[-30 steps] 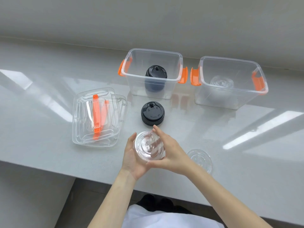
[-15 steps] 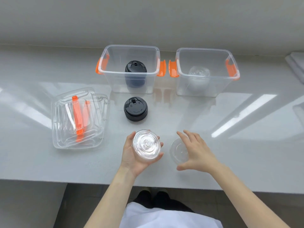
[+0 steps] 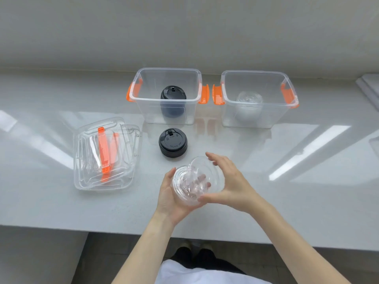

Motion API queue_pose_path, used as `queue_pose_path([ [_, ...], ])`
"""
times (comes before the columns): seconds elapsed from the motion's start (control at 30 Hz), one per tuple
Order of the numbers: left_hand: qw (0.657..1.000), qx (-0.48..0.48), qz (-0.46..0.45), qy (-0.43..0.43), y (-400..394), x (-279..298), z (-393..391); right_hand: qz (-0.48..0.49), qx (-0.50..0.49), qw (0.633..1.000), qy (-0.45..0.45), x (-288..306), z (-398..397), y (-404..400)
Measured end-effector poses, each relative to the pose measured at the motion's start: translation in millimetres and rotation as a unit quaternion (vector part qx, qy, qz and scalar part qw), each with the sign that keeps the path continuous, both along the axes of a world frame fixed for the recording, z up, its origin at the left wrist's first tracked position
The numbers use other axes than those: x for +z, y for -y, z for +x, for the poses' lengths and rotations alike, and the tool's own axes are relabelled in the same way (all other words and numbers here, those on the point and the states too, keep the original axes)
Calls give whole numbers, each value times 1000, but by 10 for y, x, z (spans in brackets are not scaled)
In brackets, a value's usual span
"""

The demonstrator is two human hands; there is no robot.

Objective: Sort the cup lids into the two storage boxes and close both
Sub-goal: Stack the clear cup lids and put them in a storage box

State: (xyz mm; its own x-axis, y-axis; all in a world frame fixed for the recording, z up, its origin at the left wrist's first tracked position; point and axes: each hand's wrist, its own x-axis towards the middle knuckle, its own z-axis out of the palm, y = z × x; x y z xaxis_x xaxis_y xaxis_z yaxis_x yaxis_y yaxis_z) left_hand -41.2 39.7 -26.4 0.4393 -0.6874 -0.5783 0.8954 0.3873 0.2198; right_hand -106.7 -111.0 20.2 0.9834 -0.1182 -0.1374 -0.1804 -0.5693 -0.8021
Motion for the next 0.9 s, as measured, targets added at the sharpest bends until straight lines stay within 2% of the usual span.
queue_pose_path([
  [0.1,1000,-1,-4,25,43,71,5,-43,62,997,14,28,77,-132],
  [0.23,998,-10,5,57,64,96,21,-72,89,993,23,8,147,-158],
  [0.5,994,-6,-2,111,139,138,128,-28,78,997,-12,-28,254,-26],
  [0.6,991,9,0,131,234,198,229,47,39,997,-41,33,308,68],
  [0.7,979,24,40,197,379,318,388,145,-87,985,-25,102,433,212],
  [0.8,951,38,66,298,588,494,568,284,-195,938,-31,167,624,411],
  [0.9,921,13,87,379,864,684,768,393,-230,889,-45,261,813,614],
])
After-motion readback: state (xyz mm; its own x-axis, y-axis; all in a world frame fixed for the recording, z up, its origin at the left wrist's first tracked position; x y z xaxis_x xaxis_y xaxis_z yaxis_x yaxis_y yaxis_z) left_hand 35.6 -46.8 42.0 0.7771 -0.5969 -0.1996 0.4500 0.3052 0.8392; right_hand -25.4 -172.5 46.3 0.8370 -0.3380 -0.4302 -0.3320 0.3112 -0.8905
